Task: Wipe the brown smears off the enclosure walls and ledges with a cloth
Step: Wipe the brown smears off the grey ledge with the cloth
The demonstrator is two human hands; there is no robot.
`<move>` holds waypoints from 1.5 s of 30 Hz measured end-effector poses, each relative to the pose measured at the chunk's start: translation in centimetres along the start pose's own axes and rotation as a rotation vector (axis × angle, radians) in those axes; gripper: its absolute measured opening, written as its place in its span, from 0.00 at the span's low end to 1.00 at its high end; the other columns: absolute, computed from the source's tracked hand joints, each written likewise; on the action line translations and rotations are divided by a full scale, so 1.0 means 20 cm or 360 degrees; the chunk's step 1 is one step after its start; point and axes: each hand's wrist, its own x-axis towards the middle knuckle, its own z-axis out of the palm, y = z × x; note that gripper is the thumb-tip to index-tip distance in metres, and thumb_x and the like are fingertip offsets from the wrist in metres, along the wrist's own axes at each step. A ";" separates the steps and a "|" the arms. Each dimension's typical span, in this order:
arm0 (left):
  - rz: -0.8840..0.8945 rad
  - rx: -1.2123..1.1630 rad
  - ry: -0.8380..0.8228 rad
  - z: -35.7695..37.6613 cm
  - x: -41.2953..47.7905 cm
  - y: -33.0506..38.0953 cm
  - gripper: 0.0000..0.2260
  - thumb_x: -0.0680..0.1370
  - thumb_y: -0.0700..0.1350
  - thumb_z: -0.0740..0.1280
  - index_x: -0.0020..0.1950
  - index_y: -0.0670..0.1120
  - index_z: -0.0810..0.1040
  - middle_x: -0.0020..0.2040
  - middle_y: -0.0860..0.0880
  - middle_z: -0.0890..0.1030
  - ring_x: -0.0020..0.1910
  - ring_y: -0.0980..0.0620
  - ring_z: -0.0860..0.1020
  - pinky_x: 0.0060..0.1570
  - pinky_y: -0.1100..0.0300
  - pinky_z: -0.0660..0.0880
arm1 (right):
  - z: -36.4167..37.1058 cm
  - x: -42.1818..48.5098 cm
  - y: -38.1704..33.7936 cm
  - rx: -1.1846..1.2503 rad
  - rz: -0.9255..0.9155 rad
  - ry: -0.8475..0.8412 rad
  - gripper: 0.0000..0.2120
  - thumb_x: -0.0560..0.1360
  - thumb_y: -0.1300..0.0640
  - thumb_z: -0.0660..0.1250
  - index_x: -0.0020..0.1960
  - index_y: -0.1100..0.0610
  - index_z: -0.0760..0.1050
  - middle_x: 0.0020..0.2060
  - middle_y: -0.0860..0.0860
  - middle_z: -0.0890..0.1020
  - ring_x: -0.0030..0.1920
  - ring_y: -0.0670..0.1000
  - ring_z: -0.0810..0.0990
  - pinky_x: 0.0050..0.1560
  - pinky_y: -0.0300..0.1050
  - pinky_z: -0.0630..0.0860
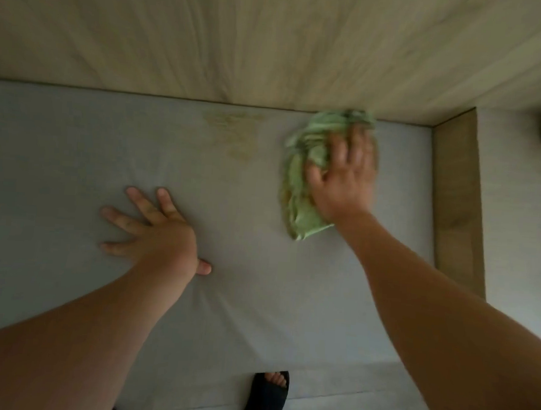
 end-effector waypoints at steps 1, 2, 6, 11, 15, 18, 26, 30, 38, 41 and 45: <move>-0.0003 0.0000 -0.0005 0.00 0.00 0.00 0.73 0.61 0.65 0.81 0.79 0.46 0.24 0.77 0.35 0.24 0.77 0.23 0.36 0.69 0.22 0.58 | -0.01 0.03 0.03 0.0005 0.0224 -0.0006 0.38 0.76 0.37 0.58 0.78 0.61 0.66 0.79 0.65 0.63 0.81 0.64 0.58 0.81 0.60 0.53; 0.0001 -0.0006 -0.0010 0.00 0.00 0.01 0.73 0.62 0.65 0.81 0.78 0.46 0.24 0.77 0.35 0.24 0.77 0.22 0.36 0.69 0.22 0.58 | -0.02 0.06 0.01 0.0021 0.0418 -0.0011 0.40 0.76 0.38 0.56 0.80 0.62 0.62 0.80 0.63 0.61 0.82 0.62 0.56 0.81 0.59 0.51; 0.0048 -0.0015 0.0032 0.00 -0.01 0.00 0.72 0.63 0.66 0.81 0.79 0.45 0.25 0.77 0.34 0.26 0.76 0.21 0.36 0.69 0.22 0.58 | 0.01 0.17 -0.30 0.0147 0.0759 0.0013 0.42 0.75 0.38 0.51 0.80 0.64 0.61 0.79 0.62 0.64 0.80 0.62 0.59 0.81 0.57 0.49; 0.0171 -0.0076 0.0128 0.03 -0.02 -0.04 0.72 0.62 0.69 0.79 0.79 0.45 0.26 0.77 0.33 0.26 0.76 0.20 0.36 0.68 0.22 0.60 | 0.11 0.12 -0.76 0.0176 0.0545 0.0002 0.37 0.77 0.39 0.55 0.75 0.65 0.67 0.75 0.64 0.68 0.77 0.64 0.64 0.80 0.56 0.50; 0.0500 -0.0052 0.0274 0.04 -0.06 -0.24 0.65 0.66 0.74 0.72 0.82 0.48 0.32 0.81 0.38 0.31 0.79 0.24 0.41 0.69 0.29 0.64 | 0.16 0.10 -0.86 0.0090 0.0429 0.0111 0.35 0.76 0.38 0.54 0.69 0.66 0.73 0.71 0.65 0.73 0.72 0.66 0.70 0.78 0.58 0.56; 0.0711 -0.0044 0.0456 0.02 -0.05 -0.52 0.58 0.70 0.75 0.68 0.84 0.47 0.39 0.84 0.46 0.38 0.83 0.38 0.48 0.71 0.40 0.67 | 0.16 0.10 -0.87 0.0027 0.0465 0.0112 0.38 0.76 0.37 0.48 0.69 0.64 0.72 0.72 0.64 0.72 0.72 0.65 0.69 0.78 0.58 0.56; 0.0371 -0.0158 0.0307 0.03 0.17 -0.95 0.69 0.65 0.76 0.72 0.81 0.43 0.29 0.81 0.46 0.27 0.81 0.38 0.34 0.76 0.29 0.52 | 0.22 -0.03 -1.47 0.0074 0.0060 -0.0121 0.32 0.78 0.38 0.56 0.74 0.57 0.69 0.76 0.65 0.66 0.77 0.66 0.63 0.81 0.59 0.49; 0.0328 -0.0160 0.0321 0.07 0.20 -0.91 0.68 0.66 0.75 0.72 0.80 0.42 0.27 0.79 0.45 0.24 0.80 0.36 0.31 0.75 0.27 0.51 | 0.22 -0.10 -1.64 0.0052 -0.0696 -0.0354 0.30 0.81 0.39 0.53 0.80 0.49 0.62 0.80 0.58 0.61 0.80 0.61 0.58 0.82 0.57 0.45; 0.0296 -0.0108 0.0285 0.06 0.20 -0.88 0.67 0.67 0.74 0.70 0.78 0.40 0.25 0.78 0.42 0.23 0.79 0.34 0.30 0.74 0.25 0.51 | 0.15 -0.02 -0.96 -0.0007 -0.0331 -0.0131 0.35 0.77 0.38 0.58 0.78 0.55 0.68 0.74 0.60 0.72 0.75 0.63 0.68 0.79 0.58 0.55; 0.0279 -0.0113 0.0292 0.06 0.21 -0.88 0.68 0.67 0.74 0.70 0.78 0.40 0.25 0.78 0.42 0.23 0.79 0.34 0.30 0.74 0.25 0.50 | 0.09 -0.01 -0.77 -0.0094 0.0176 -0.0224 0.41 0.77 0.34 0.52 0.81 0.60 0.60 0.78 0.64 0.64 0.78 0.65 0.61 0.81 0.59 0.51; 0.0385 -0.0197 0.0307 0.05 0.21 -0.92 0.69 0.64 0.76 0.71 0.80 0.42 0.28 0.80 0.43 0.26 0.80 0.35 0.32 0.74 0.26 0.51 | 0.11 0.05 -1.00 -0.0016 0.0728 -0.0168 0.39 0.82 0.35 0.50 0.83 0.60 0.53 0.82 0.62 0.56 0.81 0.63 0.54 0.82 0.57 0.44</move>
